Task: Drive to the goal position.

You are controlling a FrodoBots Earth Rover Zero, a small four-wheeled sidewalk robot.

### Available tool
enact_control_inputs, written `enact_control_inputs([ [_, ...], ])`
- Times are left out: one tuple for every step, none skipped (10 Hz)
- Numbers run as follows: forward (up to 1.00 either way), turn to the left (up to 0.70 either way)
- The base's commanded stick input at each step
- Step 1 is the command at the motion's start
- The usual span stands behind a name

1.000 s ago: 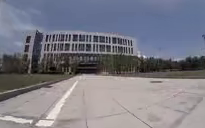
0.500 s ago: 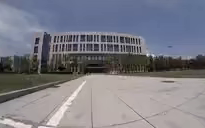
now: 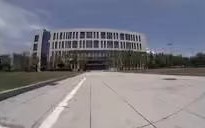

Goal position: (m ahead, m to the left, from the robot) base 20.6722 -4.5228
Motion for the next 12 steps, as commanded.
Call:
enact_control_inputs([
  [0.50,0.01],
  [0.50,0.01],
  [0.50,0.01],
  [0.50,0.01],
  [0.50,0.01],
  [0.50,0.01],
  [0.50,0.01],
  [0.50,0.01],
  [0.50,0.01],
  [0.50,0.01],
  [0.50,0.01],
  [0.50,0.01],
])
